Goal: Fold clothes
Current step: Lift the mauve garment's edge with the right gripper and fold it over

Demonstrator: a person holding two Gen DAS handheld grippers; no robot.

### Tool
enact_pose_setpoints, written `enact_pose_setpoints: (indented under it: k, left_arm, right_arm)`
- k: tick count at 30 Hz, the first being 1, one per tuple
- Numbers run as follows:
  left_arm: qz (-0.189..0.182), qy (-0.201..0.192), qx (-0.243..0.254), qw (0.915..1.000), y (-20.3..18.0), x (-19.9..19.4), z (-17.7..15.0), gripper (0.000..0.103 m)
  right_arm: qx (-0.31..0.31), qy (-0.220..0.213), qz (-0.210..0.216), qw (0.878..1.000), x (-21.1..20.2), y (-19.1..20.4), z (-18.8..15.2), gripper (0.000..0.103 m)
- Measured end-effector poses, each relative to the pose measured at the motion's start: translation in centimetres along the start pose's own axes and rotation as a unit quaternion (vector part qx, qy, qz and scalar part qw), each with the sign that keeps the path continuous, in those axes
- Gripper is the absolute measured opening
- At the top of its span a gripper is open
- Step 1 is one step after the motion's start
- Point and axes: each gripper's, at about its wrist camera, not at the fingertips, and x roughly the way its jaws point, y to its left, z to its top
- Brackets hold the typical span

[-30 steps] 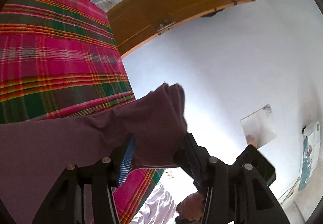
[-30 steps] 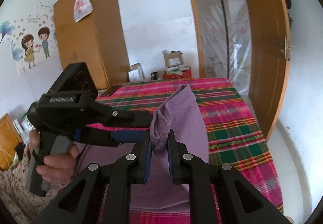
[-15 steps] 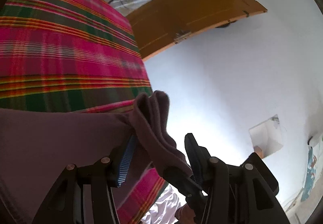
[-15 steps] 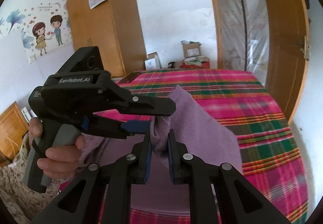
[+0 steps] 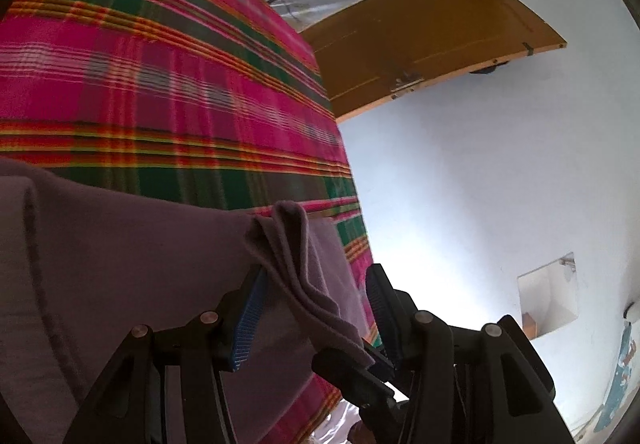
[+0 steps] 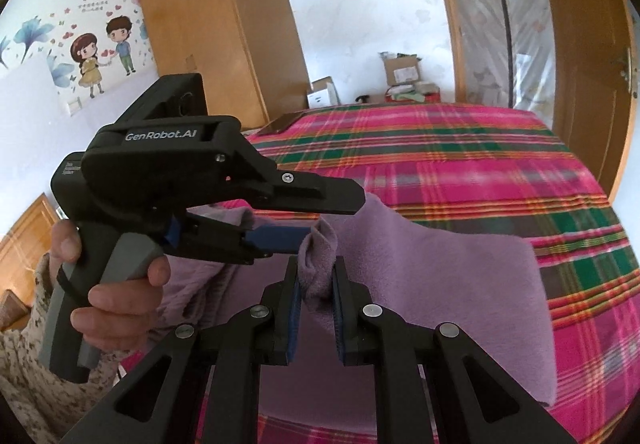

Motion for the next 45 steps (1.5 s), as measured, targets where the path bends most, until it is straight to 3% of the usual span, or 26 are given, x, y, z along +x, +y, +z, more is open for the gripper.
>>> enact_pose_setpoints:
  k: [11,45]
  left_arm:
    - [0.021,0.001,-0.023,0.9995,1.9,-0.3,-0.4,0.051]
    - [0.073,-0.045,-0.030,0.9958,2.6,-3.2,-1.3,0.051]
  right_arm:
    - [0.010,0.026,0.023,0.999,2.1,0.6,-1.1,0.014]
    - [0.013,0.059,0.088,0.994,5.1,3.1,-3.1,0.015]
